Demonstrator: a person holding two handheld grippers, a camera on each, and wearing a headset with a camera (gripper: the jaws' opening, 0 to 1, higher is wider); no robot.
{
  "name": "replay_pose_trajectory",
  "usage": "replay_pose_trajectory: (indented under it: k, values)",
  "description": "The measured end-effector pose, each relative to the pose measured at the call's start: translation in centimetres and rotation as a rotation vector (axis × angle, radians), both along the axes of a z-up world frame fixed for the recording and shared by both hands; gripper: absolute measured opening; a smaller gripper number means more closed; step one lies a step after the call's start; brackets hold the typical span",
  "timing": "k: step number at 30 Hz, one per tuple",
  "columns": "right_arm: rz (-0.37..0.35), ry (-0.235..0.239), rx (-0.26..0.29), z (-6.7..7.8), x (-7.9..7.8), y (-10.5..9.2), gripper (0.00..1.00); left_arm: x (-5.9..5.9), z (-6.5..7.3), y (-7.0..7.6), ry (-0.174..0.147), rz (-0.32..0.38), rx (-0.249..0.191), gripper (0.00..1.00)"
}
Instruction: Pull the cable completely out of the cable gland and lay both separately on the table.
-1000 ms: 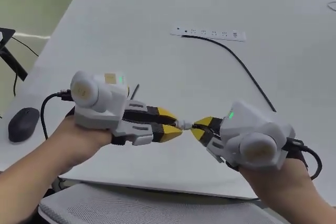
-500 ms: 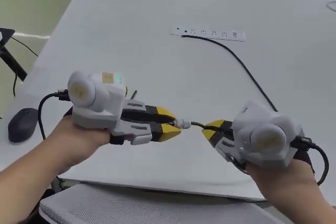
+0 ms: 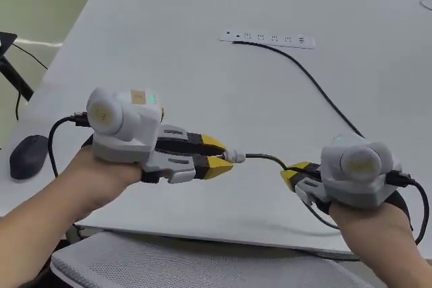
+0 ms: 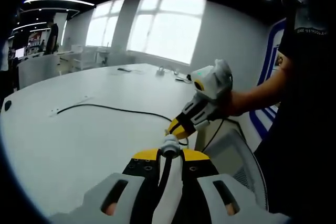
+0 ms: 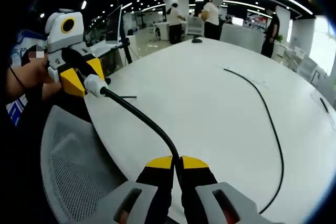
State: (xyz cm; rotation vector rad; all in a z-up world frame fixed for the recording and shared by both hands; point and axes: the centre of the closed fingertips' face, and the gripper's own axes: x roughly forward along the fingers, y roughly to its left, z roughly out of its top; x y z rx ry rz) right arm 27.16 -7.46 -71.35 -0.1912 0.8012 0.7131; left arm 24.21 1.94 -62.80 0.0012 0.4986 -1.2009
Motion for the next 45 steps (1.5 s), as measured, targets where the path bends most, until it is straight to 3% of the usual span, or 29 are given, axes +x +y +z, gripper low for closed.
replay_pose_trajectory:
  k: [6,17,21,28,35,45]
  values:
    - [-0.006,0.005,-0.006,-0.2,-0.1,0.0,0.00,-0.1,-0.2,-0.1,0.002,0.000,0.001,0.15]
    - [0.073,-0.068,-0.035,0.0,-0.3,0.3,0.00,0.4,-0.4,0.5,0.003,0.019,0.013,0.15]
    - [0.119,-0.111,-0.047,0.7,-0.6,0.4,0.01,0.4,-0.5,0.5,0.003,0.018,0.018,0.15]
    - [0.163,-0.144,-0.053,2.2,-0.7,0.8,0.09,0.6,-0.7,0.5,0.015,0.023,0.020,0.15]
    - [0.299,-0.234,-0.059,4.9,-1.1,3.8,0.16,0.5,-0.9,0.2,0.014,0.013,0.027,0.15]
    - [0.472,-0.330,-0.106,5.8,-1.9,7.7,0.10,0.3,-0.8,0.2,0.014,0.005,0.027,0.15]
